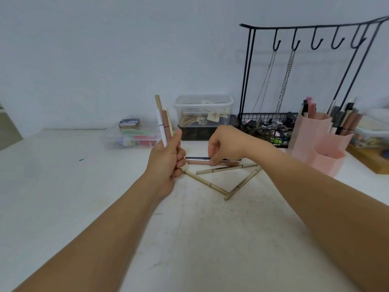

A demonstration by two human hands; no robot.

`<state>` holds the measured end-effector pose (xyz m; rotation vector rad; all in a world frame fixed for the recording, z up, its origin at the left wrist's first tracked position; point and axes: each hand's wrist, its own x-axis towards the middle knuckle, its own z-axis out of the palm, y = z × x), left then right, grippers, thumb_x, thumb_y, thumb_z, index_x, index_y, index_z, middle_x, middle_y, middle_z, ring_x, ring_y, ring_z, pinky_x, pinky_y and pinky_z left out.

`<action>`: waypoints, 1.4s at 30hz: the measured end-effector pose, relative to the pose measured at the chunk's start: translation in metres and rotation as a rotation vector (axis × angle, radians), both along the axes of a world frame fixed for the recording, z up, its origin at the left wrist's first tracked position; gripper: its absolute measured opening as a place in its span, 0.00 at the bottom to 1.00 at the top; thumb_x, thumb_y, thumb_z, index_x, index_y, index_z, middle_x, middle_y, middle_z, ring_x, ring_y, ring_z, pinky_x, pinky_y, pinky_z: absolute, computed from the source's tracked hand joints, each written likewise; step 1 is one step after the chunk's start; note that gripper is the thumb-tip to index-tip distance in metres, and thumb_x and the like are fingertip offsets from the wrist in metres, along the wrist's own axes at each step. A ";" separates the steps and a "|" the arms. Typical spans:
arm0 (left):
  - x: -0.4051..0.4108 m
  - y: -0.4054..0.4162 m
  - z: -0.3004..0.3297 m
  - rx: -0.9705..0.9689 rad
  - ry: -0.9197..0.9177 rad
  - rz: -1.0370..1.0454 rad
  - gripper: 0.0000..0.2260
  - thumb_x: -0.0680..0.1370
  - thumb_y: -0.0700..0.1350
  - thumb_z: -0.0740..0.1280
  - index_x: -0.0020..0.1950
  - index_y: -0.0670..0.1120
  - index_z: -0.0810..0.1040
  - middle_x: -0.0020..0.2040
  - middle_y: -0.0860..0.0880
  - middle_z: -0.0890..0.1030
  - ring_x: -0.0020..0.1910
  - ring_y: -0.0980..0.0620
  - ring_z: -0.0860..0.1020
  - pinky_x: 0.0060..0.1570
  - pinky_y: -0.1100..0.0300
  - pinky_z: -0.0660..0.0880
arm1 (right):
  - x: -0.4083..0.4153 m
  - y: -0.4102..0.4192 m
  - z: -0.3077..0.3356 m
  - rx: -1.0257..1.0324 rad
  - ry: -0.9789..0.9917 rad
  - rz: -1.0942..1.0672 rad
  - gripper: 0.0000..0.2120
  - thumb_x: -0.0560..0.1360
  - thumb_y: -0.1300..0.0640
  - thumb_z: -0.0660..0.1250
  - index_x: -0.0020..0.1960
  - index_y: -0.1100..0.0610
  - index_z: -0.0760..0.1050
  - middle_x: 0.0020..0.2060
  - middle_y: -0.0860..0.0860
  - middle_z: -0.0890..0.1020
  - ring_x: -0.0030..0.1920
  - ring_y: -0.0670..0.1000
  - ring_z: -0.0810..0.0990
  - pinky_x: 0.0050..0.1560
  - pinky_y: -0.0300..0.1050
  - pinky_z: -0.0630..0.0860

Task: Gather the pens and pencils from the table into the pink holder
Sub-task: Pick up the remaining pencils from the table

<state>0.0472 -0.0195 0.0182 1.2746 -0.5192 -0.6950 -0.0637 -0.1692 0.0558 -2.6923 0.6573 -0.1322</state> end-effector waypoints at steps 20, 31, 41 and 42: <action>-0.007 0.001 0.000 0.001 0.075 -0.134 0.19 0.78 0.61 0.68 0.36 0.49 0.71 0.27 0.53 0.63 0.23 0.56 0.60 0.18 0.66 0.55 | -0.001 0.021 0.031 0.820 -0.432 0.124 0.04 0.80 0.64 0.66 0.51 0.64 0.78 0.36 0.55 0.80 0.34 0.48 0.79 0.38 0.38 0.81; -0.009 0.000 -0.002 -0.072 -0.023 -0.208 0.26 0.67 0.71 0.68 0.39 0.48 0.74 0.29 0.51 0.67 0.24 0.57 0.61 0.17 0.67 0.56 | 0.016 0.034 0.017 0.732 -0.549 0.058 0.09 0.78 0.66 0.67 0.55 0.71 0.78 0.35 0.56 0.81 0.32 0.47 0.79 0.34 0.38 0.75; -0.005 0.004 -0.003 -0.088 -0.103 -0.262 0.22 0.73 0.57 0.71 0.58 0.43 0.75 0.29 0.51 0.71 0.24 0.57 0.68 0.16 0.68 0.59 | 0.017 0.027 0.011 0.796 -0.540 0.047 0.08 0.76 0.63 0.72 0.55 0.63 0.80 0.43 0.59 0.82 0.35 0.47 0.79 0.35 0.39 0.74; -0.004 0.003 -0.003 -0.081 -0.101 -0.271 0.20 0.74 0.56 0.71 0.58 0.43 0.76 0.29 0.51 0.72 0.25 0.56 0.70 0.17 0.68 0.60 | 0.017 0.025 0.010 0.794 -0.537 0.040 0.09 0.76 0.63 0.73 0.55 0.62 0.80 0.43 0.58 0.82 0.36 0.48 0.79 0.35 0.39 0.74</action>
